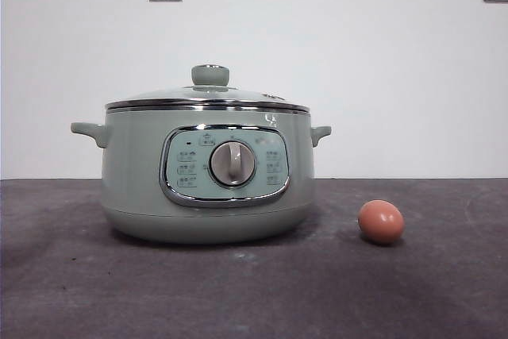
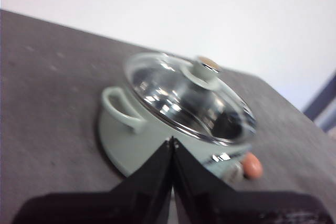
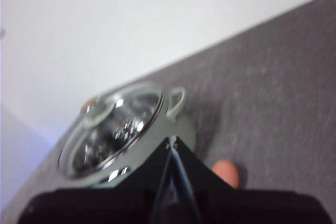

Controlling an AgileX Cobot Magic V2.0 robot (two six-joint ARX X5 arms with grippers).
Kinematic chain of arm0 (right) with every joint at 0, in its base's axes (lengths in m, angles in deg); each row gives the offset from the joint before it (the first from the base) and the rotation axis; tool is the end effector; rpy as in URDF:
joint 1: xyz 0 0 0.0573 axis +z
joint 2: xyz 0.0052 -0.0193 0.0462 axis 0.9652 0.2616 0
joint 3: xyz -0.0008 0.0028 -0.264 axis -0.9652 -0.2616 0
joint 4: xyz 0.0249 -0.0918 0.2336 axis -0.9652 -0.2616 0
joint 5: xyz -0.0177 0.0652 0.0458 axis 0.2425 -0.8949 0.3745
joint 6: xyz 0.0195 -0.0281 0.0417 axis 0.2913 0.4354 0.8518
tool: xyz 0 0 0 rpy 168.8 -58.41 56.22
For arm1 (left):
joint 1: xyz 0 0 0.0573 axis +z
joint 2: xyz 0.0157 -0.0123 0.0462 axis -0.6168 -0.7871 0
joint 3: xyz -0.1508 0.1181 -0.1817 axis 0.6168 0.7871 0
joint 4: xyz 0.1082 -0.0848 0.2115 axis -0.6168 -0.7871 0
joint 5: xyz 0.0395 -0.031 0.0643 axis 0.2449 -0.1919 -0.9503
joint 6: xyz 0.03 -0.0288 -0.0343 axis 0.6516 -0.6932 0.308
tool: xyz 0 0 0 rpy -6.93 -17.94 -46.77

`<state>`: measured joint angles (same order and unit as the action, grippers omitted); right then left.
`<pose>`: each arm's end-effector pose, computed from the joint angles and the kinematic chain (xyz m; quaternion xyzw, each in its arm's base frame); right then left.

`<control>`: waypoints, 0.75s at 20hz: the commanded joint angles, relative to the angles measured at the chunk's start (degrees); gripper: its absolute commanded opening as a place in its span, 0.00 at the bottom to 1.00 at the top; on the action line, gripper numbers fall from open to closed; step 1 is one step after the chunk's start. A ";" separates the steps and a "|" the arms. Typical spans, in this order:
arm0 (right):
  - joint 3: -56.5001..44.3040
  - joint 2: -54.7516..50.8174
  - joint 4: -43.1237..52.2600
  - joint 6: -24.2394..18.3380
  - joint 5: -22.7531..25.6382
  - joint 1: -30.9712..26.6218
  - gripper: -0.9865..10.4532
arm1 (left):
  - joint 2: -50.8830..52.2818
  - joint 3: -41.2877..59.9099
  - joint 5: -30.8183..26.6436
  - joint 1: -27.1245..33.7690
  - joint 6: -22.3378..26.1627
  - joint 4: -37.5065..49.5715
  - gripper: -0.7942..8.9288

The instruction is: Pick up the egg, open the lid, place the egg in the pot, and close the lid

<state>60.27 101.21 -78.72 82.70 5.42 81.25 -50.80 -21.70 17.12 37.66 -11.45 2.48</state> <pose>0.0795 0.0178 0.2591 0.2353 0.1139 0.1882 0.9467 0.0738 -0.0131 0.2412 -0.1935 0.1117 -0.2057 0.9528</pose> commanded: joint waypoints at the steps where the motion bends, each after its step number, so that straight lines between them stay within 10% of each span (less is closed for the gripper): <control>1: 5.97 4.66 -5.68 -7.10 -3.13 0.04 0.08 | -2.62 -4.26 2.78 0.13 4.94 -4.57 0.07; 15: 31.56 28.30 -42.82 -33.09 -10.64 0.09 0.08 | -14.58 -21.31 11.34 0.11 21.35 -29.88 0.07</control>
<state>91.59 129.30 -120.66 53.52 -5.07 81.25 -65.23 -42.83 28.31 37.66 6.67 -26.78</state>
